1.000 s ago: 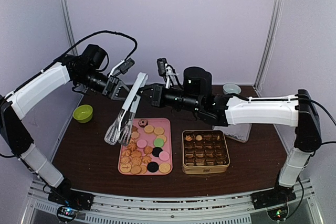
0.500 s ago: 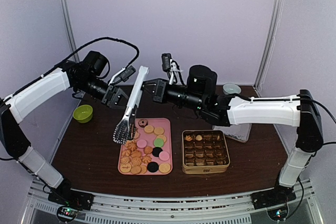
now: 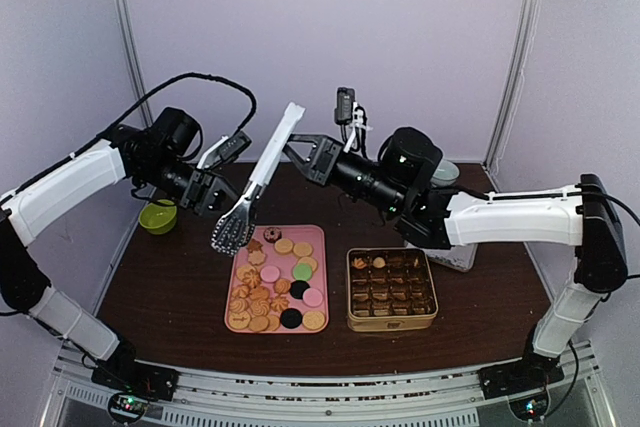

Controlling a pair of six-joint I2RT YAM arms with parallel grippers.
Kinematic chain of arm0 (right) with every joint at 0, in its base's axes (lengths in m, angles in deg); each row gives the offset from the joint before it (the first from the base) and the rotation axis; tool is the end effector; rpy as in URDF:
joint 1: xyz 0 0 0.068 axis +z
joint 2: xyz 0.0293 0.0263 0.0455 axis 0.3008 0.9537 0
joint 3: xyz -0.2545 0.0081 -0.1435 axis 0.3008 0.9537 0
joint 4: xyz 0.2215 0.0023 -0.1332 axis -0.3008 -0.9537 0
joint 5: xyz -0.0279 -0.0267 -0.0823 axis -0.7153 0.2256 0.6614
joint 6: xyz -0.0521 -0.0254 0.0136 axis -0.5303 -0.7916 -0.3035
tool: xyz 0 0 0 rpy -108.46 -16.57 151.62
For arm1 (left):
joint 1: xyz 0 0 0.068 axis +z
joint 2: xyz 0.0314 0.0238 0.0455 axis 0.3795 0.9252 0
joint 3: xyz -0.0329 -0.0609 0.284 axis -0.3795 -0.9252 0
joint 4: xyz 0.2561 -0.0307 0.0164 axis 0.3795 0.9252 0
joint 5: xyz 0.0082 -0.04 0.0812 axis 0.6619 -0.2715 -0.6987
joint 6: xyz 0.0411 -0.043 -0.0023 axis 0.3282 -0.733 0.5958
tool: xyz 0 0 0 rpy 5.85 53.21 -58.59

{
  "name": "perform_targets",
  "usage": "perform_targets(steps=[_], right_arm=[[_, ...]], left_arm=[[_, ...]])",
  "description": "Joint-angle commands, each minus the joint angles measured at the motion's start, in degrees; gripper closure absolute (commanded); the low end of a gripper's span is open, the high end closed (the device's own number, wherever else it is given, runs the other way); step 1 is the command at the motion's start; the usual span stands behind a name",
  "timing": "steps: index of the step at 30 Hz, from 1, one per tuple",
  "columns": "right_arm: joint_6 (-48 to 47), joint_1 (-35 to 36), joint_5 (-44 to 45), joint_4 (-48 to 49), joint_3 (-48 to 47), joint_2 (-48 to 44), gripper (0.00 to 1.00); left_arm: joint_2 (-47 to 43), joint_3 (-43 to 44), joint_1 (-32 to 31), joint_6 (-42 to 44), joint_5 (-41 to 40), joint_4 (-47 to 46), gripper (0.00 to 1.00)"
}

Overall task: Pack the cookies
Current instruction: Pass from the left arm to the right, then pass from the right arm to the left

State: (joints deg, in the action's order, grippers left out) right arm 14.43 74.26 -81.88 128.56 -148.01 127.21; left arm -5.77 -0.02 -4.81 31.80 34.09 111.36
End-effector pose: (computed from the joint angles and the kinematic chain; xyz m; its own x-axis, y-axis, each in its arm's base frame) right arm 0.2140 0.3481 0.3815 -0.4930 0.3990 -0.7731 -0.8254 0.0663 0.5606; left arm 0.2265 -0.1614 0.3582 -0.6978 0.4064 -0.5899 0.6703 0.0802 -0.7378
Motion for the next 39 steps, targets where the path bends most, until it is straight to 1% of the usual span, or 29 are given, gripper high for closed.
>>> perform_targets(steps=[1, 3, 6, 7, 10, 11, 12, 13, 14, 18, 21, 23, 26, 29, 34, 37, 39], right_arm=[[1.3, 0.0, 3.0, 7.4, 1.5, -2.3, 1.00], [1.2, 0.2, 3.6, 7.9, 1.3, -2.2, 1.00], [1.0, 0.6, 3.8, 8.3, 0.9, -1.9, 1.00], [0.8, 0.6, 3.6, 8.3, 0.7, -1.9, 1.00], [0.5, 0.6, 3.4, 8.5, 1.2, -2.2, 1.00], [0.4, 0.7, 3.2, 8.3, 1.7, -2.4, 1.00], [0.3, 0.6, 2.8, 7.9, 1.9, -2.8, 1.00], [0.2, 0.4, 2.0, 7.1, 2.3, -3.1, 0.98], [0.2, 0.2, 0.4, 6.1, 3.0, -3.7, 0.89], [1.3, -2.6, -8.3, 3.2, 7.2, -7.2, 0.44], [0.3, -4.6, -17.0, -0.4, 9.7, -9.5, 0.26], [-1.5, -5.3, -21.1, -4.0, 10.1, -11.0, 0.19], [-4.4, -5.5, -24.3, -8.7, 9.1, -12.5, 0.13], [-6.8, -5.5, -26.1, -12.8, 5.6, -12.1, 0.11], [-7.9, -5.8, -31.3, -19.1, -4.4, -5.5, 0.15], [-6.9, -6.0, -32.6, -19.3, -8.1, -2.2, 0.16], [-5.7, -6.0, -32.9, -17.3, -8.8, -1.1, 0.17]], left_arm=[[-1.8, -1.0, -0.2, 2.1, 3.8, -0.6, 0.76], [-1.7, -1.0, -0.3, 2.4, 3.9, -0.6, 0.67], [-1.6, -1.2, -0.7, 3.6, 4.2, -0.6, 0.65], [-1.4, -1.1, -0.7, 3.8, 4.3, -0.6, 0.68], [-1.0, -0.5, -0.8, 3.8, 4.1, -0.6, 0.84], [-1.0, -0.4, -0.7, 4.1, 3.8, -0.6, 0.92], [-1.3, -0.2, -0.8, 4.4, 3.5, -0.5, 0.97], [-1.3, 0.1, -0.8, 5.2, 2.7, 0.1, 1.00], [-1.5, 0.7, -0.8, 6.7, 1.7, 1.3, 1.00], [-2.1, 4.1, -0.8, 12.4, -4.0, 5.3, 1.00], [-2.5, 6.0, -0.8, 13.7, -7.1, 5.4, 1.00], [-2.2, 7.1, -0.8, 14.2, -7.4, 5.9, 1.00], [-1.8, 7.3, -0.8, 14.2, -7.7, 6.0, 1.00], [-1.4, 6.8, -0.9, 14.4, -7.9, 5.9, 1.00], [-1.5, 6.7, -1.0, 15.5, -8.7, 5.9, 1.00], [-1.5, 6.1, -1.0, 16.0, -9.5, 6.4, 1.00], [-1.5, 5.9, -1.0, 16.5, -9.9, 6.8, 1.00]])
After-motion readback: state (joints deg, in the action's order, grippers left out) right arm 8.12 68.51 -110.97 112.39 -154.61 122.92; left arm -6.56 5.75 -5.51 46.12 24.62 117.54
